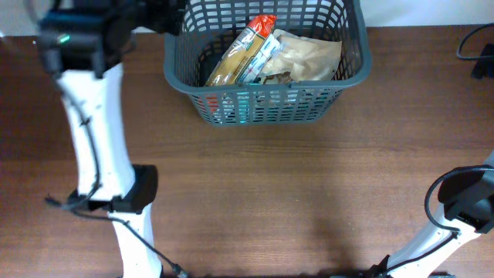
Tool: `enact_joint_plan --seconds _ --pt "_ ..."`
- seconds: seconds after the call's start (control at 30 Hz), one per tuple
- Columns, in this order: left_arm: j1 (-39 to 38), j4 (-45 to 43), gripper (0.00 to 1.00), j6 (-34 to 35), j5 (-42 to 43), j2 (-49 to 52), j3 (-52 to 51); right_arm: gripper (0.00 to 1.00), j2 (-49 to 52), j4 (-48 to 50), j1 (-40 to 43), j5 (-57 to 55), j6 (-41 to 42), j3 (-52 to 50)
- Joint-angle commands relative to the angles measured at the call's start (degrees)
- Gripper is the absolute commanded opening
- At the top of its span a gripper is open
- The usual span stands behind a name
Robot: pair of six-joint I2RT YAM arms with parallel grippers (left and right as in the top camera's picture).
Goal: Pack container
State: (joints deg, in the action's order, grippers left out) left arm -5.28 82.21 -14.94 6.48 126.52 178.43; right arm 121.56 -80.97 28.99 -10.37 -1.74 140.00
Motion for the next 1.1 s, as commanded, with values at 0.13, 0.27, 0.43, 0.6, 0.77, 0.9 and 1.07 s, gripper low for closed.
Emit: enact_joint_plan --seconds 0.13,0.27,0.43,0.6,0.77,0.9,1.07 --pt "1.73 5.81 0.99 0.74 -8.72 -9.53 1.36 0.99 -1.27 0.02 -0.09 0.11 0.33 0.31" --pt "1.7 10.45 0.99 0.74 -10.88 -13.7 1.36 0.99 -1.27 0.02 -0.09 0.11 0.33 0.31" --pt "1.7 14.45 0.99 2.03 -11.23 -18.69 0.98 0.99 -1.27 0.0 -0.09 0.11 0.33 0.31" --pt "1.7 14.45 0.99 2.08 -11.91 -22.73 -0.48 0.99 -1.27 0.0 -0.09 0.11 0.33 0.31" --pt "1.7 14.45 0.99 2.49 -12.15 -29.59 -12.37 0.99 -1.27 0.02 -0.09 0.11 0.33 0.31" --pt "1.7 14.45 0.99 3.69 -14.38 -38.56 -28.35 0.99 -1.27 0.0 -0.09 0.11 0.33 0.31" --pt "1.7 14.05 0.99 5.14 -15.78 -48.96 -44.13 0.99 -1.27 0.02 -0.09 0.11 0.33 0.31"
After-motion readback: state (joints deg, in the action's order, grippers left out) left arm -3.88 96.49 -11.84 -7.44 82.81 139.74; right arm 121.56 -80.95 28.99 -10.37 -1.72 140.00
